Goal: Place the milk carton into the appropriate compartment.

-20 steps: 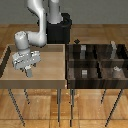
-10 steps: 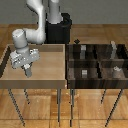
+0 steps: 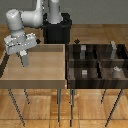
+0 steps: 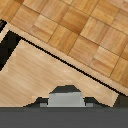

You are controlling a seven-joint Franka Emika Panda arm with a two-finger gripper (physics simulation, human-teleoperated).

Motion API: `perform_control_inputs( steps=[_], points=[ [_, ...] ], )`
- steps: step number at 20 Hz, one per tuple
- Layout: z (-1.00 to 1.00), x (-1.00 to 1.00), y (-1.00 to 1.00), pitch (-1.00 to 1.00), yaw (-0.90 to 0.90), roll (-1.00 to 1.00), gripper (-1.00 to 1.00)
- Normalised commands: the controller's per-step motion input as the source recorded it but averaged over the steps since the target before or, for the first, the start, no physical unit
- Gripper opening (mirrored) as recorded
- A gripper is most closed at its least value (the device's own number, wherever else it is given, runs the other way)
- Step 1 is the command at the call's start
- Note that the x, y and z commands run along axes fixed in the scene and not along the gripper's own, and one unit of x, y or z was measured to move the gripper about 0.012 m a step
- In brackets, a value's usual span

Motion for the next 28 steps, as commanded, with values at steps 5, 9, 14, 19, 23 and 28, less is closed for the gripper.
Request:
perform_control_inputs(
  steps=[5, 9, 14, 19, 23, 28],
  points=[
    [1.0, 0.0, 0.0, 0.0, 0.0, 0.0, -1.0],
    [0.25, 0.0, 0.5, 0.0, 0.0, 0.0, -1.0],
    [0.0, 0.0, 1.0, 0.0, 0.0, 0.0, -1.0],
    [0.0, 0.0, 1.0, 0.0, 0.0, 0.0, -1.0],
    [0.0, 0.0, 1.0, 0.0, 0.0, 0.0, -1.0],
    [0.0, 0.0, 1.0, 0.0, 0.0, 0.0, -1.0]
  ],
)
